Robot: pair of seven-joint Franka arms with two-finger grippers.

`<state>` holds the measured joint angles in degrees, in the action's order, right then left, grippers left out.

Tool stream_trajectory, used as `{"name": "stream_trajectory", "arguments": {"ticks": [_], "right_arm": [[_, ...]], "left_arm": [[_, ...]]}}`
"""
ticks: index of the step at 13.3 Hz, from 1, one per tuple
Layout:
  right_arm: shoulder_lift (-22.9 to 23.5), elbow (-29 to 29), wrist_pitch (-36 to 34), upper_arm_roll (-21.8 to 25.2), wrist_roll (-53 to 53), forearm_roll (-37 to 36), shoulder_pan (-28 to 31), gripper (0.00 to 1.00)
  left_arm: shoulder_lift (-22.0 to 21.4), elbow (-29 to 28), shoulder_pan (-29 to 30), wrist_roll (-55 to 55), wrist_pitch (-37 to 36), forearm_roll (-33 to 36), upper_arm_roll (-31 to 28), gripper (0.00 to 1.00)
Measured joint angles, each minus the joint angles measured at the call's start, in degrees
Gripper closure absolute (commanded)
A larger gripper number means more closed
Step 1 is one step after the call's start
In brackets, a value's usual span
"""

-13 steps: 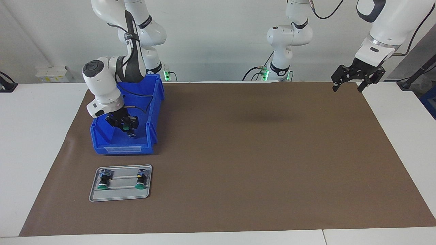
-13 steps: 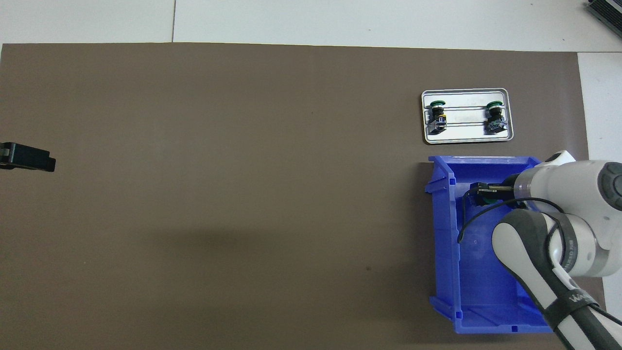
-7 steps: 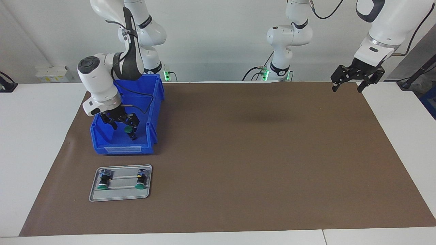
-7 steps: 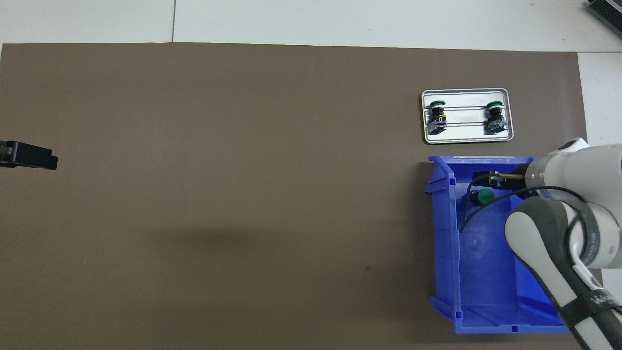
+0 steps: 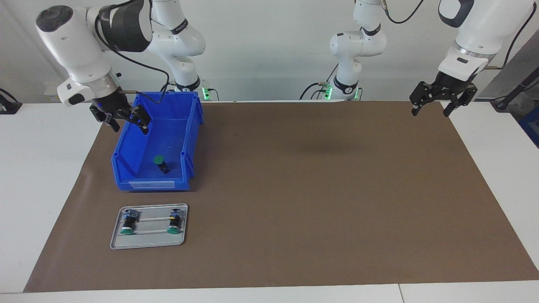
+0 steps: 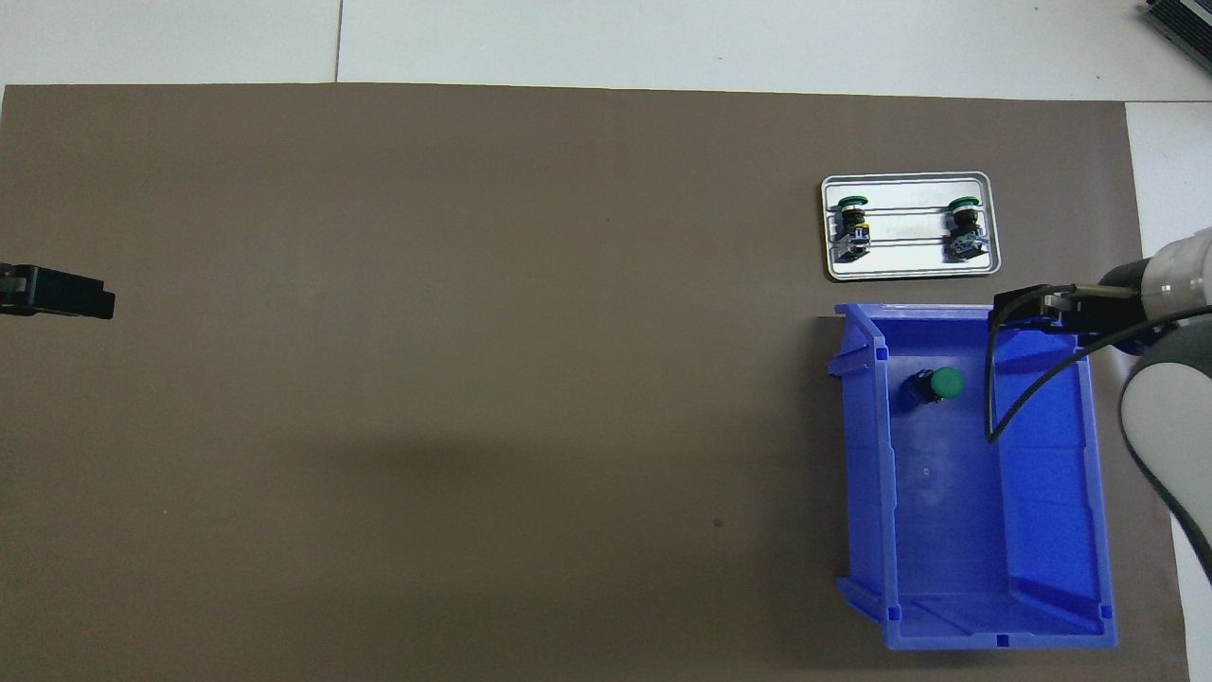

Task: Place and press button with both arms

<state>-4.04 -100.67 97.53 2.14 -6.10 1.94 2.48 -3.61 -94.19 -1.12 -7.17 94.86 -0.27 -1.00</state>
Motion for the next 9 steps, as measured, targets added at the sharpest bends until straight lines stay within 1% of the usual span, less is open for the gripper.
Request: {"name": "stream_trajectory", "arguments": {"ticks": [2,3,5,7,9], "right_arm": [[-0.12,6.00,-6.01,0.02,0.00,-0.04,0.94,0.01],[-0.18,8.79,-8.75,0.04,0.00,-0.20,1.11,0.01],[-0.59,12.41,-11.89,0.04,0.00,-1.14,1.13,0.01],[-1.56,12.96,-13.01,-0.12,0.04,-3.24,0.99,0.00],[-1.79,11.91,-14.58,-0.57,0.30,-3.95,0.74,0.00]], "left_arm": [[0.02,0.27,3.87,0.00,-0.02,0.01,4.41,0.00],[0.09,0.82,4.61,0.00,-0.47,0.01,5.63,0.00],[1.01,4.43,4.63,0.01,-5.02,0.01,6.16,0.00],[3.14,10.12,4.61,0.01,-8.77,0.01,6.25,0.00],[4.67,12.71,4.66,0.01,-9.43,0.01,6.23,0.00]]}}
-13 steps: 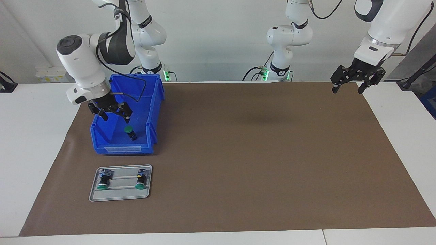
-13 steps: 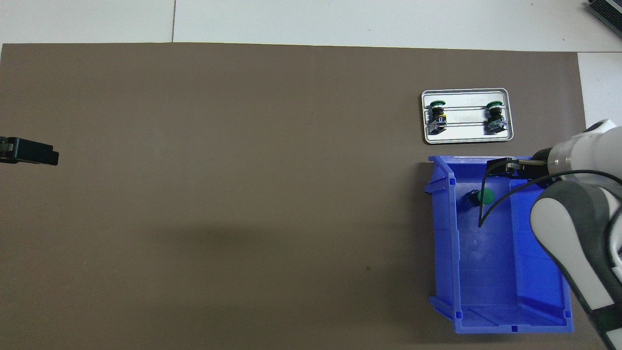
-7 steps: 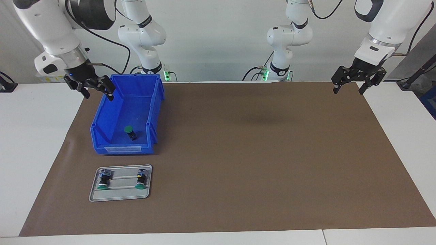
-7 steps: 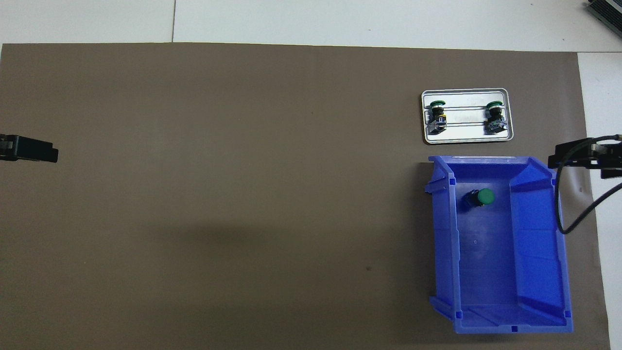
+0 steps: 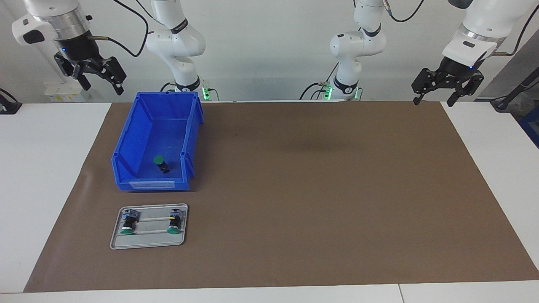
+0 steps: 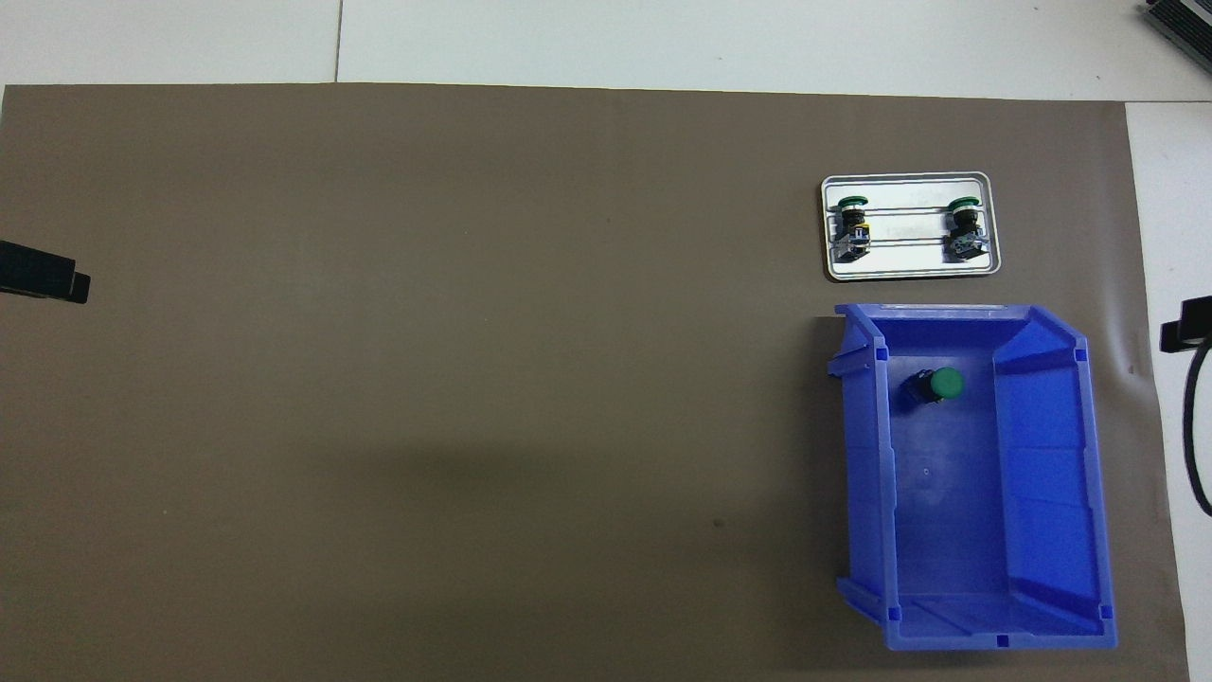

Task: Place and press button with both arms

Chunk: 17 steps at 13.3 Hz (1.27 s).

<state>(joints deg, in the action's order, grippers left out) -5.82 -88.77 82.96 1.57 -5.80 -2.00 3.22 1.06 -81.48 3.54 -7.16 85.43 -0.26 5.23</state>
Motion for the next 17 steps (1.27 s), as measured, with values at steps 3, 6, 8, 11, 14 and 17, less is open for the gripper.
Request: {"name": "stream_trajectory", "arguments": {"ticks": [3,6,8,11,14,17], "right_arm": [[0.44,-1.00,0.57,-0.20,3.53,-1.76,-0.07,0.00],[0.67,-2.05,1.95,-0.26,3.91,-1.85,-0.85,0.01],[0.69,-2.94,2.66,-0.28,3.91,-1.87,-1.10,0.01],[0.69,-3.05,2.66,-0.44,3.78,-1.81,-1.36,0.00],[0.68,-3.05,2.66,-1.24,3.64,-1.81,-1.37,0.00],[0.67,-3.05,2.66,-1.34,3.64,-1.81,-1.37,0.00]], "left_arm": [[1.90,0.50,0.00,0.00,0.53,0.00,0.25,0.00],[2.70,-2.40,-0.06,0.00,4.92,0.00,0.58,0.00],[2.69,-4.61,-0.16,0.03,6.43,0.00,0.82,0.00],[2.46,-5.31,-0.08,0.03,6.64,0.00,0.79,0.00],[2.10,-6.41,-0.01,0.04,6.84,0.00,0.59,0.00],[1.89,-6.65,-1.08,4.19,7.72,2.73,1.03,0.00]]}}
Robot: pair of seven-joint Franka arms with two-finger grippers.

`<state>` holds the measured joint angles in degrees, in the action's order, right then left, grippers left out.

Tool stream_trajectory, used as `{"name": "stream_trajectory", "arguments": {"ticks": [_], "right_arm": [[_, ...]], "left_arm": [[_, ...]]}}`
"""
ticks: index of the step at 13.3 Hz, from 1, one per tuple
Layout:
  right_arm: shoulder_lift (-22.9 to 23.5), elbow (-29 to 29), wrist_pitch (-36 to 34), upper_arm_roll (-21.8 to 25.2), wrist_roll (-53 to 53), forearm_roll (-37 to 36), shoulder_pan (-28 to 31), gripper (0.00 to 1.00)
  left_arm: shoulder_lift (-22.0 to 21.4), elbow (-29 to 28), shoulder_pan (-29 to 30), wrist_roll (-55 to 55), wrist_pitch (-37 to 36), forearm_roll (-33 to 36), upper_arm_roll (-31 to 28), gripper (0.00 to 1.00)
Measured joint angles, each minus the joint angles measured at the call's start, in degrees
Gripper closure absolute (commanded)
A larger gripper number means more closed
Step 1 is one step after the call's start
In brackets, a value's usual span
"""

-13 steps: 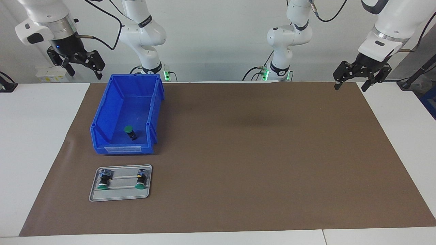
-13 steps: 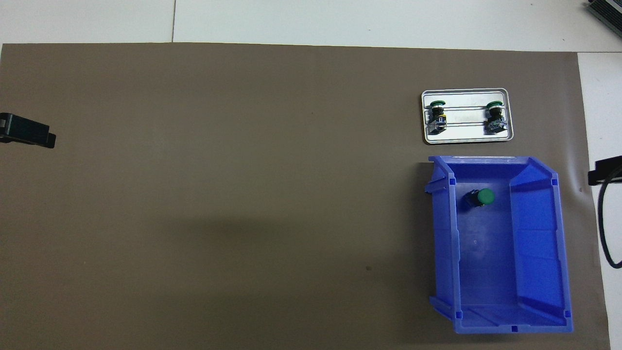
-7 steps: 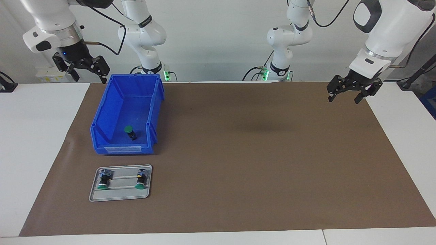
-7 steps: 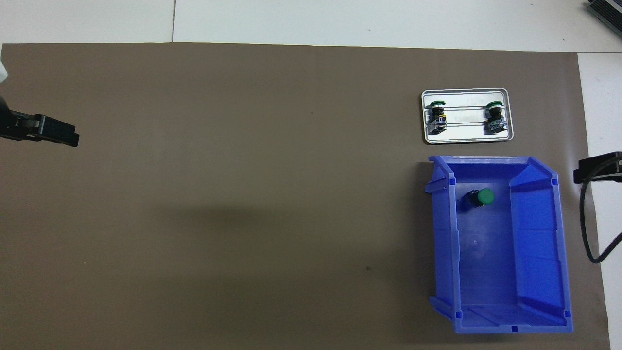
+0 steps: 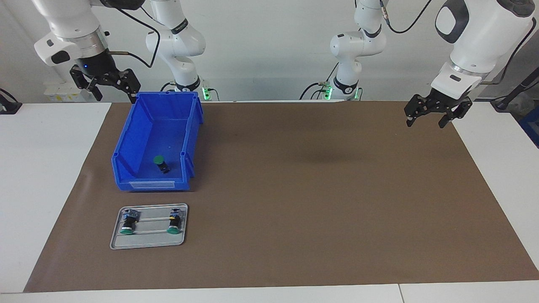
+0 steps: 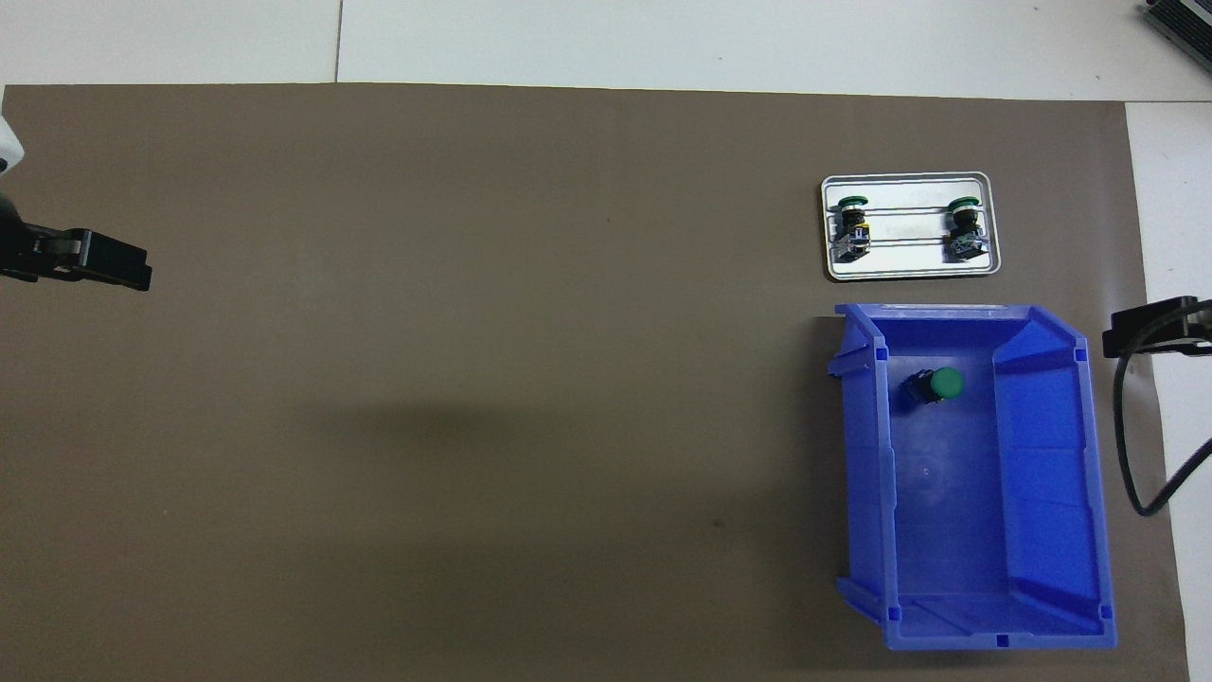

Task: Place and press button with both arms

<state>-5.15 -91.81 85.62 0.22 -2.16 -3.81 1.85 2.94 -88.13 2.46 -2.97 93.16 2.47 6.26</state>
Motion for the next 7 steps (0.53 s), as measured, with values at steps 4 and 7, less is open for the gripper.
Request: {"name": "stream_trajectory", "arguments": {"ticks": [4,7], "right_arm": [[-0.02,0.00,0.00,0.00,0.00,0.00,0.00,0.00],[-0.03,0.00,0.00,0.00,0.00,0.00,0.00,0.00]], "left_arm": [[-0.10,-0.05,-2.21,4.17,1.27,0.79,0.35,0.00],[-0.10,-0.17,-1.94,4.16,1.40,0.79,-0.05,0.00]]}}
